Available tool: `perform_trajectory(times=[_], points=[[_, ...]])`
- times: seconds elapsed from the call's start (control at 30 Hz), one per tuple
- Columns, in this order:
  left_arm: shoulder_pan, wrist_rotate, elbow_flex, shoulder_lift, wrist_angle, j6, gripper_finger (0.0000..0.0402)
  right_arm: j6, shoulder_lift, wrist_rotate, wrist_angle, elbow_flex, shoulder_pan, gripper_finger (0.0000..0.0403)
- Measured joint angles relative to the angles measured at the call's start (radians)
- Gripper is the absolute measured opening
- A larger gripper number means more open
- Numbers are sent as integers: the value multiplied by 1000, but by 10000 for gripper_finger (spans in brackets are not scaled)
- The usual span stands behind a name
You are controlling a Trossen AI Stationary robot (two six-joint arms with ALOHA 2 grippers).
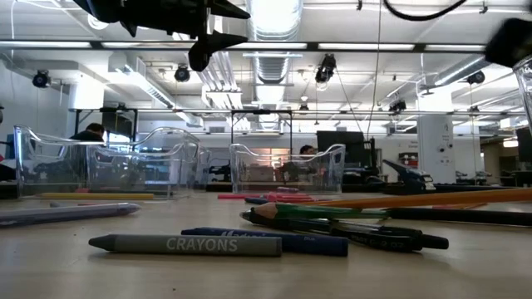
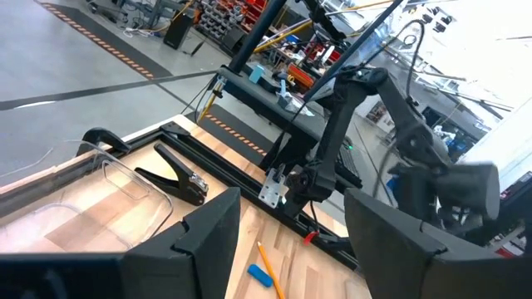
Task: Sort crayons/erasers/pens/pencils in bins
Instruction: Put the blue eraser into the bottom right transparent bin
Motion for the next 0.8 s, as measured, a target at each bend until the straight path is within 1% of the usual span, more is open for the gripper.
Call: perform_trajectory(times=[0.1,0.2,0.3,0.43,0.6,0.7,0.8], points=[[0,0,0,0,0,0,200,41,50,0,-27,-2,75,14],[0,0,0,0,0,2,200,72,97,4,-28,-2,109,29],[0,0,0,10,0,5,200,89,139,4,-28,-2,113,63],[-1,0,0,33,0,-1,200,88,175,7,-28,3,111,122],[-7,0,0,49,0,-1,200,83,185,7,-30,8,111,188],[-8,0,1,51,0,-2,200,68,174,7,-31,9,111,209],[-8,0,2,50,2,-2,200,63,151,18,-31,9,108,215]])
